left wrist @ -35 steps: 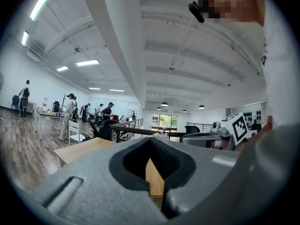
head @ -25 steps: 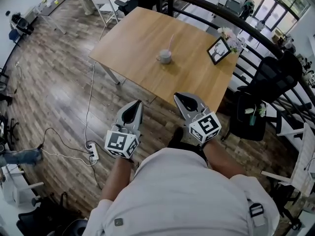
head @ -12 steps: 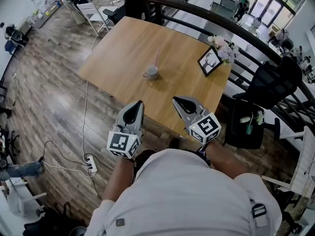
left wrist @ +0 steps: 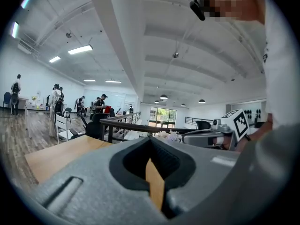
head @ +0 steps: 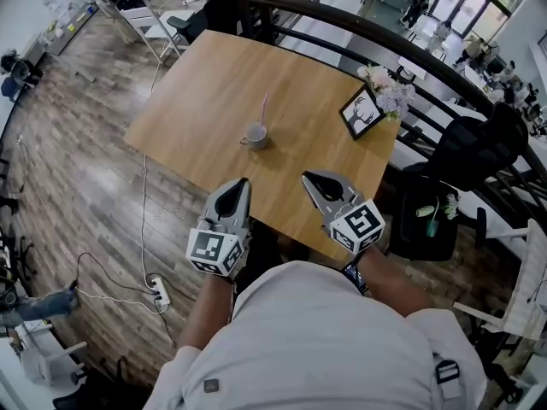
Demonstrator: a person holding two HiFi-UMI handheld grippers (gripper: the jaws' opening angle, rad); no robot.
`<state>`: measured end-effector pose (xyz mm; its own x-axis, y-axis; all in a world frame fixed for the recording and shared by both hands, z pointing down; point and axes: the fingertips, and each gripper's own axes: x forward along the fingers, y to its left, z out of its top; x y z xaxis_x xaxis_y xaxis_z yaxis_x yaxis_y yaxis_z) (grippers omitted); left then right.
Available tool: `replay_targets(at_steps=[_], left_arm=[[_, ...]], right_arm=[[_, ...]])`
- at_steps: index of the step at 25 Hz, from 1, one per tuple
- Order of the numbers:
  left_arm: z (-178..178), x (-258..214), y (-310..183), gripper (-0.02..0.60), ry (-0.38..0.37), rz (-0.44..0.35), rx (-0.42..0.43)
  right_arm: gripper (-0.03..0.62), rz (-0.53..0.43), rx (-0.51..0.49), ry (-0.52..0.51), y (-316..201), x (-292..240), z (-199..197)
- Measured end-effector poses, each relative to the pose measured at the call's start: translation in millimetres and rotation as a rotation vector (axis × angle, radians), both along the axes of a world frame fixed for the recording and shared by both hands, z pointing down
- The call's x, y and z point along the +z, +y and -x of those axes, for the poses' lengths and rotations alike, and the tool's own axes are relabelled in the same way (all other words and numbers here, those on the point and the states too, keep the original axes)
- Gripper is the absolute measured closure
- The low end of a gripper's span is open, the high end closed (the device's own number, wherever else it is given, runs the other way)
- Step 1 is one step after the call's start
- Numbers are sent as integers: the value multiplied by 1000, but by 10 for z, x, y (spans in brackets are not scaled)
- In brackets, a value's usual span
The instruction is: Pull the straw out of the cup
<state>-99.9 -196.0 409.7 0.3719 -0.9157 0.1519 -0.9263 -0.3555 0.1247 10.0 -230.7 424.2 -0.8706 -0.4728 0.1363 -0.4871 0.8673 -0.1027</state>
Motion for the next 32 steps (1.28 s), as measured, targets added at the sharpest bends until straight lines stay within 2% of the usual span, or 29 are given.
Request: replay_targets(at_steps=[10,17,23,29,32], left_arm=[[283,231,-836,577,5,55,101],[562,514,-1436,577,12,113,172],[801,844,-1883,577,20,160,223],[923,1222,-2141,577,47,224,269],[978,1362,-2304,577,52,232,285]], right_arm=[[585,101,67,32,-706,326,321],[552,155,121,52,-1308,588,679],[518,233,152,78,-1784,981,988],[480,333,164,125,-2085,1482,1266],[474,362,173,140,-2272,1682,1370]])
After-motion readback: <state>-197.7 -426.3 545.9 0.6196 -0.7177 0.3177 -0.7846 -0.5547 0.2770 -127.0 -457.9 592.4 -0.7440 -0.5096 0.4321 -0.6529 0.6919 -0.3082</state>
